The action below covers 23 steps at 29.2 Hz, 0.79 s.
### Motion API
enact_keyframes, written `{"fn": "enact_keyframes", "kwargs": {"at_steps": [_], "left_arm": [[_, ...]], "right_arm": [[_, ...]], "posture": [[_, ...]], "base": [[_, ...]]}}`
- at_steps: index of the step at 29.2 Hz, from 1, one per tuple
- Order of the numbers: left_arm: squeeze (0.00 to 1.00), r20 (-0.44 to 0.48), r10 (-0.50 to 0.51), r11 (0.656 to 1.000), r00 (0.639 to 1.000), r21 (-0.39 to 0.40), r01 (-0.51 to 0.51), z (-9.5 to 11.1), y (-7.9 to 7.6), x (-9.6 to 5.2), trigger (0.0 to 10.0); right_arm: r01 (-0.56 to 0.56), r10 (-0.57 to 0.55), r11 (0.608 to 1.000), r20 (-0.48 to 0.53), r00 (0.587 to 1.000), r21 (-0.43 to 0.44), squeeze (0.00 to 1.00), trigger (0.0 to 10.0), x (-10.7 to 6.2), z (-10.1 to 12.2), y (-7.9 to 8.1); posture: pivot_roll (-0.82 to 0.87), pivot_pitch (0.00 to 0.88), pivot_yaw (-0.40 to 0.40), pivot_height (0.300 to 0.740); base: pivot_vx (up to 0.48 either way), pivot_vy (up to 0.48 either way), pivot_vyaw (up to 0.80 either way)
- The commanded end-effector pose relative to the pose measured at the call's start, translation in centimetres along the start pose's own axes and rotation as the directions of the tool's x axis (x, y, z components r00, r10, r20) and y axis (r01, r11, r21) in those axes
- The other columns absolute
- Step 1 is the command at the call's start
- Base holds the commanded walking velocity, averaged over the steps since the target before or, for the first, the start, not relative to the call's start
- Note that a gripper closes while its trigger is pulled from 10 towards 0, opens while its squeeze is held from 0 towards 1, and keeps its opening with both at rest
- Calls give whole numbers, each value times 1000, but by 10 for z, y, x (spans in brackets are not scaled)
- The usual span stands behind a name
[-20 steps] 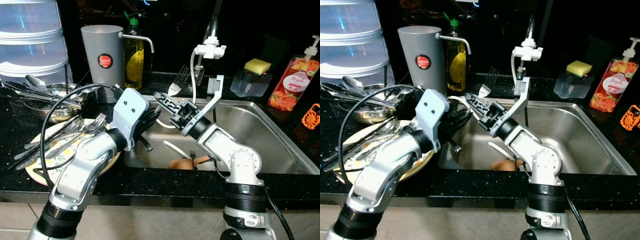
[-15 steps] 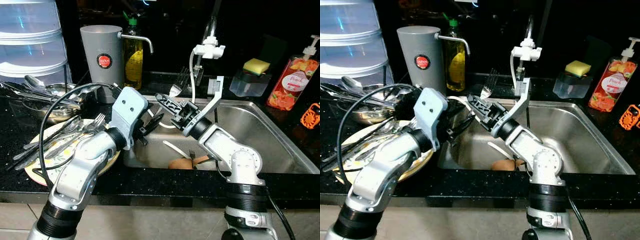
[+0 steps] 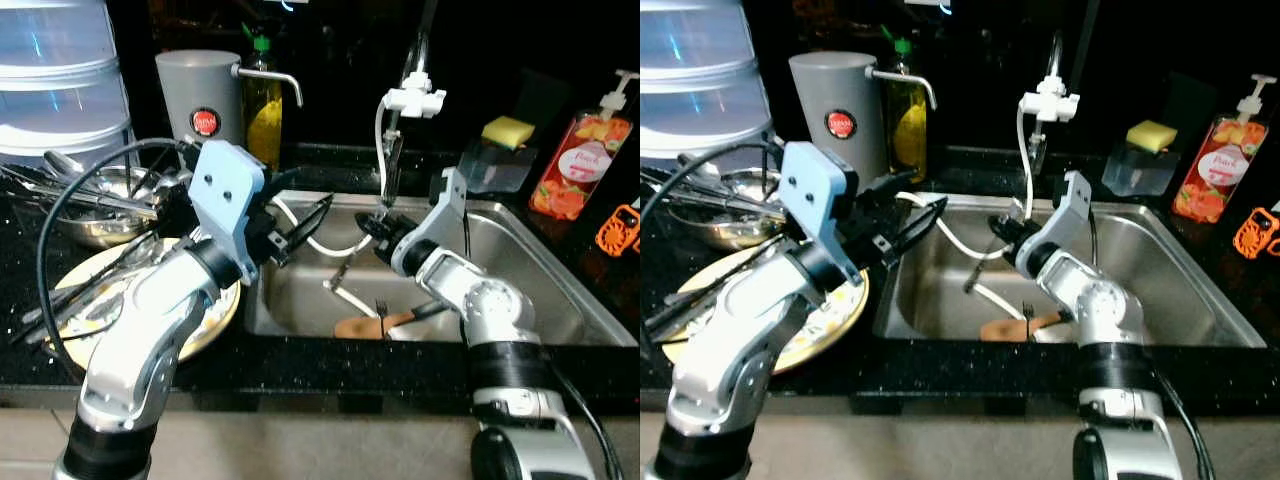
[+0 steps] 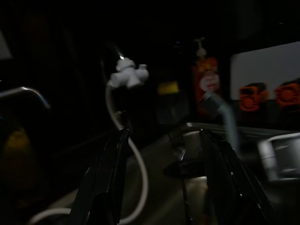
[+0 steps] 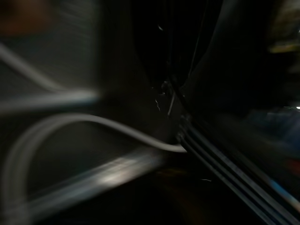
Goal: Kitchen organization
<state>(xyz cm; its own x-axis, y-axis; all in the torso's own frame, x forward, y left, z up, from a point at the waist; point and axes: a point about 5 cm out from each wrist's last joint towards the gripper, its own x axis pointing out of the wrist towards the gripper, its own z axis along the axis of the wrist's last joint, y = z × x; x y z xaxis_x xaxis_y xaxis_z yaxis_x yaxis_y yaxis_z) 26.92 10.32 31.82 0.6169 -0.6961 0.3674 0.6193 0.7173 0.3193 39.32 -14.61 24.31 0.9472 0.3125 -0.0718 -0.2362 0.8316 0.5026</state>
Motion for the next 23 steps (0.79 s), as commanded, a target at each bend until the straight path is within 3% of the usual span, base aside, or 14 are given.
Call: {"fn": "enact_keyframes", "kwargs": {"at_steps": [1,3,4,5,6,9,14,18,23], "left_arm": [[0,2,18,996,1000,-89,-18,-3,-3,-1,10000],[0,-69,71,983,995,-167,-82,-15,-1,-4,10000],[0,-69,71,983,995,-167,-82,-15,-1,-4,10000],[0,-257,138,952,956,-233,-200,-40,2,-8,10000],[0,-312,157,929,937,-275,-248,-48,4,-10,10000],[0,-374,180,904,910,-303,-303,-56,7,-13,10000],[0,-474,196,898,858,-264,-351,-69,14,-17,10000],[0,-511,160,903,844,-269,-334,-70,13,-15,10000],[0,-525,130,908,841,-277,-313,-68,8,-13,10000]], "right_arm": [[77,-76,993,13,997,-92,0,10000,3,1,-9],[138,-137,976,18,990,-170,0,10000,4,1,-20],[138,-137,976,18,990,-170,0,10000,4,1,-20],[157,-153,959,34,988,-238,0,10000,4,7,-26],[159,-154,950,41,987,-270,0,10000,3,10,-28],[155,-149,936,44,988,-315,0,10000,4,12,-29],[115,-118,930,14,993,-348,0,10000,9,3,-26],[74,-93,927,-34,995,-369,0,10000,14,-12,-22],[98,-155,892,-95,983,-441,0,10000,14,-30,-32]], "posture": [[146,91,-59,740],[147,92,-60,740],[147,92,-60,740],[150,95,-70,740],[150,95,-70,740],[152,95,-71,740],[156,93,-73,740],[159,90,-70,740],[155,88,-58,740]], "base": [[0,0,0],[0,0,0],[0,0,0],[0,0,0],[0,0,0],[0,0,0],[0,0,0],[0,0,0],[0,0,0]]}}
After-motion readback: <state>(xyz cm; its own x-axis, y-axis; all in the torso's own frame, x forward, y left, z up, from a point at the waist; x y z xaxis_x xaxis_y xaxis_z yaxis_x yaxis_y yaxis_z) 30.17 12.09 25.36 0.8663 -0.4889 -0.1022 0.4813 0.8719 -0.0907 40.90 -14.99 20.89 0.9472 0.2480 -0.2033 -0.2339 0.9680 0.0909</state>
